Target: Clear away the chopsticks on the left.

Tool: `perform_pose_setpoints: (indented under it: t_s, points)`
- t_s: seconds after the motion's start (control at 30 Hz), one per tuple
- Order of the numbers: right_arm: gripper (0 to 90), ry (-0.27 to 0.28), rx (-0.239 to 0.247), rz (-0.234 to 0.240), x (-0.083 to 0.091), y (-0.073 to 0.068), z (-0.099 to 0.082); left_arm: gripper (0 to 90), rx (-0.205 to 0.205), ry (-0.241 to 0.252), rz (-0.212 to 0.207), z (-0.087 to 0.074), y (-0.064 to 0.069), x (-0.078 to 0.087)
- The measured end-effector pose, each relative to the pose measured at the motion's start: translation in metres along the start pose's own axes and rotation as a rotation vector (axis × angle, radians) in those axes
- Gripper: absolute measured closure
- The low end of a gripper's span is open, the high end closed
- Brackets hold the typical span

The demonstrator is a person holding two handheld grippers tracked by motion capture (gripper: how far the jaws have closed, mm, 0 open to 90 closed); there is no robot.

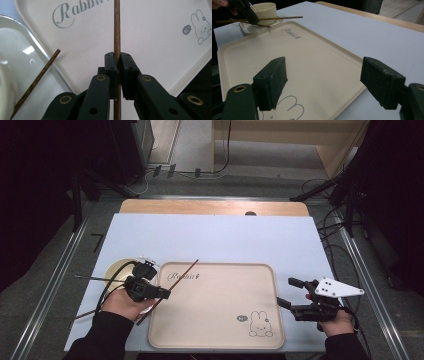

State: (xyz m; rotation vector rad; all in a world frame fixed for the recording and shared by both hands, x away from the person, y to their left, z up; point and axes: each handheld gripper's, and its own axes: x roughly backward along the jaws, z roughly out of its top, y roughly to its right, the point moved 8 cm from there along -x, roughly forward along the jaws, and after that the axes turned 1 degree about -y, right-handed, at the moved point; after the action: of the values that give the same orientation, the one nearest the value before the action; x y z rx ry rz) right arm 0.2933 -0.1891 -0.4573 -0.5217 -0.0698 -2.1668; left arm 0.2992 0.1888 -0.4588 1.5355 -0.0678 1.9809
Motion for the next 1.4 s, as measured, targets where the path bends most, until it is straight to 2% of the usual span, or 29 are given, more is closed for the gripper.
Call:
perform_pose_setpoints:
  t_s: [0.1, 0.2, 0.43, 0.57, 0.67, 0.87, 1.27, 1.4]
  points:
    - [21.7, 0.002, 0.000, 0.000, 0.001, 0.000, 0.000, 86.2, 0.012, 0.008, 0.011, -0.002, 0.000, -0.010]
    - [21.7, 0.003, 0.000, 0.000, 0.001, 0.000, 0.000, 86.2, 0.024, 0.018, 0.028, -0.003, -0.002, -0.013]
    - [21.7, -0.007, 0.006, 0.004, 0.000, -0.001, 0.000, 86.2, 0.055, 0.031, 0.007, -0.009, -0.004, -0.024]
    - [21.8, -0.006, 0.005, 0.001, 0.000, -0.001, 0.000, 86.1, 0.068, 0.039, 0.012, -0.010, -0.006, -0.031]
    - [21.8, -0.004, 0.011, -0.001, 0.001, -0.001, 0.001, 86.1, 0.085, 0.020, 0.024, -0.013, -0.008, -0.038]
    - [21.8, 0.000, 0.012, -0.003, 0.002, 0.000, 0.002, 85.9, 0.073, 0.005, 0.052, -0.015, -0.009, -0.044]
    - [21.8, 0.002, 0.023, -0.007, 0.004, -0.002, 0.003, 84.8, 0.076, 0.016, 0.044, -0.015, -0.011, -0.047]
    - [21.8, 0.004, 0.022, -0.013, 0.004, 0.000, 0.003, 81.9, 0.080, 0.018, 0.030, -0.015, -0.011, -0.047]
